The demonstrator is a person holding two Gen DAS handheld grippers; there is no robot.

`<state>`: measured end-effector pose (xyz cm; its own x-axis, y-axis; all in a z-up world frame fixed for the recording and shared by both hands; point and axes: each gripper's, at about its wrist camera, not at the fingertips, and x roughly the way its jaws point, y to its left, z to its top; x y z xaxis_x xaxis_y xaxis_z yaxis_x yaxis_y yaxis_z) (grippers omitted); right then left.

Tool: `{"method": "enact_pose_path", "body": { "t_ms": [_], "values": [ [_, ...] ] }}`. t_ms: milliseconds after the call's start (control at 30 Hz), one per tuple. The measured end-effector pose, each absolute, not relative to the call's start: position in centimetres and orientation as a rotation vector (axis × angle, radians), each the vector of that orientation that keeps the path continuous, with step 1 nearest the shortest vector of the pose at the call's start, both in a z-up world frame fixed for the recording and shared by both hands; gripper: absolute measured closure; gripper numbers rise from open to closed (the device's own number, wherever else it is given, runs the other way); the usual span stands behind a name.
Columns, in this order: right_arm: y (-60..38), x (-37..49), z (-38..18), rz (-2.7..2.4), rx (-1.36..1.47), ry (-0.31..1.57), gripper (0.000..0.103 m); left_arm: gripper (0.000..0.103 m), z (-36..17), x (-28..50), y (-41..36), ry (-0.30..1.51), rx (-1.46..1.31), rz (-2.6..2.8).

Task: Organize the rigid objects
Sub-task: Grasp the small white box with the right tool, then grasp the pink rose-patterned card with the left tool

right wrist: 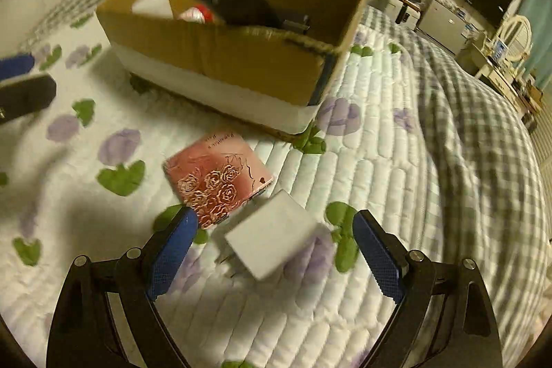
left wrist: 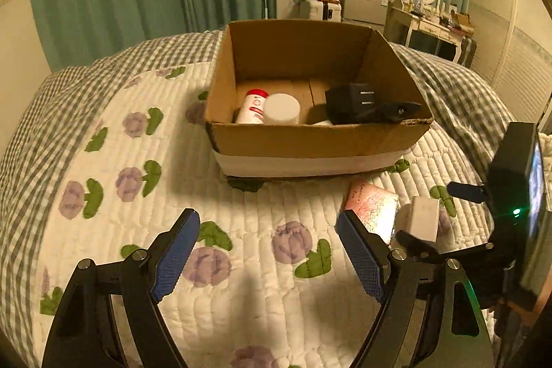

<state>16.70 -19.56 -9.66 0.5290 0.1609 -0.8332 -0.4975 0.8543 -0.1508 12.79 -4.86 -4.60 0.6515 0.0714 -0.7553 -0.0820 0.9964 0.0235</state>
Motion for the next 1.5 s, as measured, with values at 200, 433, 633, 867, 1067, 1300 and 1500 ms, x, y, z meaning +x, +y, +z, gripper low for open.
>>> {"method": "enact_pose_path", "body": {
  "t_ms": [200,433,633,867,1067,1300,1500],
  "values": [
    [-20.9,17.2,-12.1,0.402,-0.374,0.905,0.026,0.018,-6.1,13.9,-5.8,0.902,-0.027,0.095],
    [-21.8,17.3,-11.4,0.456,-0.344,0.907,0.049,0.018,-6.2,14.2,-7.6,0.922,-0.016,0.084],
    [-22.5,17.3,-9.4,0.455,-0.360,0.870,0.055,0.018,-6.9,14.7,-8.7,0.946,-0.004,0.083],
    [-25.1,18.4,-7.0,0.430,-0.319,0.842,0.058,0.018,-8.3,15.9,-11.6,0.970,0.025,0.035],
    [-26.8,19.5,-6.6,0.421,-0.302,0.846,0.058,0.018,-10.3,17.3,-14.0,0.999,0.062,-0.025],
    [-27.5,20.1,-7.1,0.439,-0.260,0.854,0.058,0.018,-13.6,19.8,-15.0,1.053,0.077,-0.027],
    [-27.5,20.5,-7.9,0.445,-0.243,0.875,0.058,0.021,-13.8,20.3,-14.6,1.024,0.043,-0.046]
  ]
}}
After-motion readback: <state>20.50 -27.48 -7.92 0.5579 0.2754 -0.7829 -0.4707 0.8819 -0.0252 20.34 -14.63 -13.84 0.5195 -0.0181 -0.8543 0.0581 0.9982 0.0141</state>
